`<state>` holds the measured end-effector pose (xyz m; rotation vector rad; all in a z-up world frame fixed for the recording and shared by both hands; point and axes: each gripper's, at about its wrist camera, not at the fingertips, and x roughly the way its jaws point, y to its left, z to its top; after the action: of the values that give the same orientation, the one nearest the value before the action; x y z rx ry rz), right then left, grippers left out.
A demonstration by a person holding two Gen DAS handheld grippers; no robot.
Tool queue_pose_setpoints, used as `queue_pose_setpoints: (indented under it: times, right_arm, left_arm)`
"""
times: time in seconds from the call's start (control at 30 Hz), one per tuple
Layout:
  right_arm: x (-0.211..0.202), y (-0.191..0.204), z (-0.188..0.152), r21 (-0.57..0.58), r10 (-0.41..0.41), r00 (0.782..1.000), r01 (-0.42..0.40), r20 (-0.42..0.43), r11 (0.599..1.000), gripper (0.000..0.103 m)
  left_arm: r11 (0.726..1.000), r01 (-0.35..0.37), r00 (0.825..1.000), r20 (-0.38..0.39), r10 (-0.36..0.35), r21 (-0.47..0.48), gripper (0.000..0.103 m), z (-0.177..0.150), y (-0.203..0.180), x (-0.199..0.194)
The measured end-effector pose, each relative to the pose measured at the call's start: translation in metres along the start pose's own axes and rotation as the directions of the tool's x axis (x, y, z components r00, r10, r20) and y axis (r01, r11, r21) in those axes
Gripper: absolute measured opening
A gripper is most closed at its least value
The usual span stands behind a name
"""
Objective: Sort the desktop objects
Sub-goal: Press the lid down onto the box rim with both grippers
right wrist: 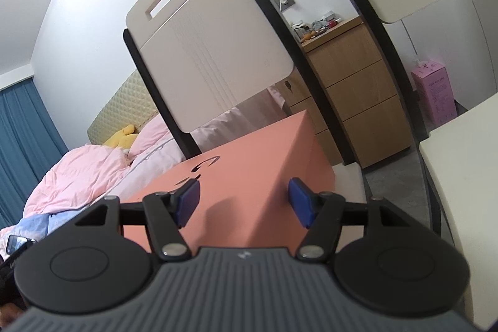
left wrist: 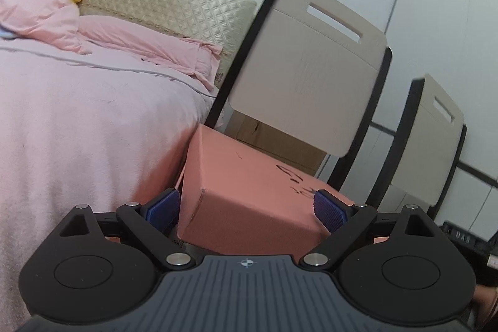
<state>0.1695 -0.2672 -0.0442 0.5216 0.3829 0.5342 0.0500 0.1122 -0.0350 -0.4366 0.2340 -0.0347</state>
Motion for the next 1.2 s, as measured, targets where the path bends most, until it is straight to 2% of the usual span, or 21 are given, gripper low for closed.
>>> queue_pose_setpoints:
  times: [0.43,0.57,0.67,0.8,0.87,1.07,1.2]
  right_arm:
    - [-0.015,0.009,0.005,-0.053,0.046,0.999,-0.045,0.004,0.998,0.062]
    - [-0.022,0.01,0.005,-0.047,0.06,0.998,-0.06,-0.004,0.997,0.062]
    - [-0.024,0.014,0.003,-0.062,0.079,0.996,-0.081,-0.028,0.995,0.062]
    - [-0.024,0.019,-0.002,-0.113,0.073,0.996,-0.079,-0.053,0.99,0.062]
    - [-0.021,0.015,-0.002,-0.097,0.075,0.995,-0.081,-0.065,0.992,0.062]
    - [-0.019,0.009,-0.001,-0.067,0.08,0.995,-0.085,-0.067,0.994,0.062]
    - [-0.021,0.01,0.0,-0.059,0.085,0.994,-0.089,-0.069,0.994,0.062]
  left_arm:
    - [1.0,-0.012,1.0,-0.021,0.012,0.018,0.094,0.005,-0.008,-0.012]
    - [0.999,-0.049,0.998,-0.03,0.049,0.014,0.094,0.004,-0.01,-0.017]
    - [0.996,-0.09,0.996,0.003,0.09,0.028,0.094,0.003,-0.01,-0.02]
    - [0.993,-0.108,0.993,0.057,0.105,0.051,0.095,0.004,-0.014,-0.026]
    - [0.99,-0.125,0.991,0.062,0.121,0.058,0.095,0.003,-0.014,-0.025]
    - [0.99,-0.103,0.995,0.022,0.101,0.095,0.095,-0.002,-0.017,-0.015]
    - [0.994,-0.082,0.996,0.021,0.081,0.07,0.095,-0.001,-0.013,-0.017]
